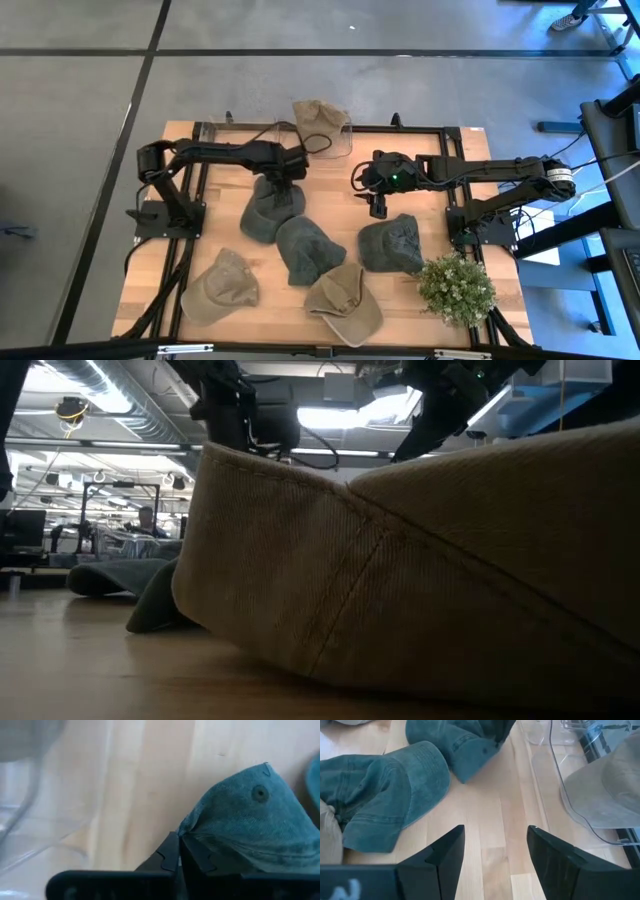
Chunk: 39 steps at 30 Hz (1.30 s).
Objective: Pick & Place hat
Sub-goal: Put the top blue cap into the left transparent bin
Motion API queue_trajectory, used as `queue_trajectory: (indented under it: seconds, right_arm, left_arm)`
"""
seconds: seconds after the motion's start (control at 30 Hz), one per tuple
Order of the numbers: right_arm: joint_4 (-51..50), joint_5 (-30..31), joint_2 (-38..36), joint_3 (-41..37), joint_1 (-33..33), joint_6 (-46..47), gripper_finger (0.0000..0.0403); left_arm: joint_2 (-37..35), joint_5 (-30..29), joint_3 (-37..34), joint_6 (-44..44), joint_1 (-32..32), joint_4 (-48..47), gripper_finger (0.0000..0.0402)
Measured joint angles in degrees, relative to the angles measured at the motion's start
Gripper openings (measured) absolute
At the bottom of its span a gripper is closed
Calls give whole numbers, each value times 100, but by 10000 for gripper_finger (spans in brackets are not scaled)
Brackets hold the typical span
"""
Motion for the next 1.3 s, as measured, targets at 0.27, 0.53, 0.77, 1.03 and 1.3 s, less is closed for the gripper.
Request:
queue_trajectory:
  seconds: [0.27, 0.53, 0.77, 1.03, 1.3]
  right_arm:
    - [-1, 0, 0, 0, 0, -13, 216]
    - [-2, 0, 0, 0, 0, -15, 216]
    - [-2, 0, -1, 0, 0, -15, 216]
    - [-2, 0, 0, 0, 0, -13, 216]
    - [-4, 0, 0, 0, -1, 2, 216]
  left_arm:
    - [-593, -343, 2, -223, 4, -74, 2]
    - [-1401, -614, 13, -391, -178, -166, 2]
    - [-1978, -1106, 22, -285, -387, -183, 2]
    - [-2345, -1373, 167, 386, -385, -236, 2]
    - [-2366, -1539, 974, 962, -382, -322, 2]
